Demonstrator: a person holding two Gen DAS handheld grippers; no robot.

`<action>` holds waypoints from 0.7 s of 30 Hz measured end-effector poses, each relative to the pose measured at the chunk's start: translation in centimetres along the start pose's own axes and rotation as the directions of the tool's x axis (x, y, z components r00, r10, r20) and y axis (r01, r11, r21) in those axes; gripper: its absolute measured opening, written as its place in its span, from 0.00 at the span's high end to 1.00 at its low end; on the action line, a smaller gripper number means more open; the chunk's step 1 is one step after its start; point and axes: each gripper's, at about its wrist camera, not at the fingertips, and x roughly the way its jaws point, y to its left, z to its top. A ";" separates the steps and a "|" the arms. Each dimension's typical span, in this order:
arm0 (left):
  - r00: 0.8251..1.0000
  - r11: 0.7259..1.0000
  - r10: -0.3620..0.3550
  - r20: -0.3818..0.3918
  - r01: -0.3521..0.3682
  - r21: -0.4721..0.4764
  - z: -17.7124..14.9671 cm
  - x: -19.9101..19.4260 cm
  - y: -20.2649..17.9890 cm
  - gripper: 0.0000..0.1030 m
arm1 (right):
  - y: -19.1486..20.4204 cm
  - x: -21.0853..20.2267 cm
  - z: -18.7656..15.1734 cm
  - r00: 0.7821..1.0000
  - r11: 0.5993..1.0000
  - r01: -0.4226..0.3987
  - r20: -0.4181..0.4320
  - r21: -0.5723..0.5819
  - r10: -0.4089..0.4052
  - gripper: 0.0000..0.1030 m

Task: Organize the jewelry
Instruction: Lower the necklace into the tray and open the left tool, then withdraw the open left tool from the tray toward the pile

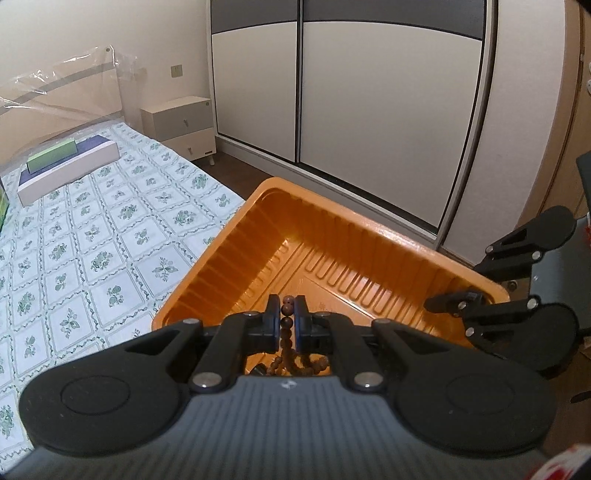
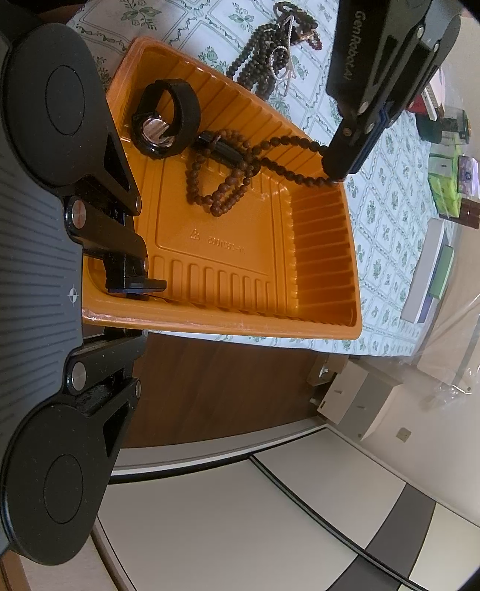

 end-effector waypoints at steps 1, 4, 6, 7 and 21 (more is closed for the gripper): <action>1.000 1.000 -0.004 -0.006 0.004 -0.001 0.0 0.2 0.0 0.93 | 0.0 0.0 0.0 1.000 1.000 0.000 0.000 0.000 0.000 0.97; 0.999 1.000 -0.018 -0.029 0.018 0.000 -0.2 0.7 -0.3 0.91 | 0.0 0.1 0.0 1.000 1.000 0.000 0.001 -0.001 0.000 0.97; 0.999 1.000 -0.022 -0.044 0.022 0.006 -0.5 1.1 -0.5 0.88 | -0.1 0.1 0.0 1.000 1.000 -0.001 0.002 -0.001 0.001 0.97; 0.998 1.000 -0.023 -0.050 0.023 0.008 -0.6 1.2 -0.6 0.86 | 0.0 0.1 0.0 1.000 1.000 -0.001 0.002 -0.001 0.001 0.97; 0.980 0.977 0.196 0.039 -0.191 -0.092 -3.6 -6.5 6.3 0.70 | 0.1 -0.1 0.0 1.000 1.000 -0.001 0.007 0.001 0.001 0.97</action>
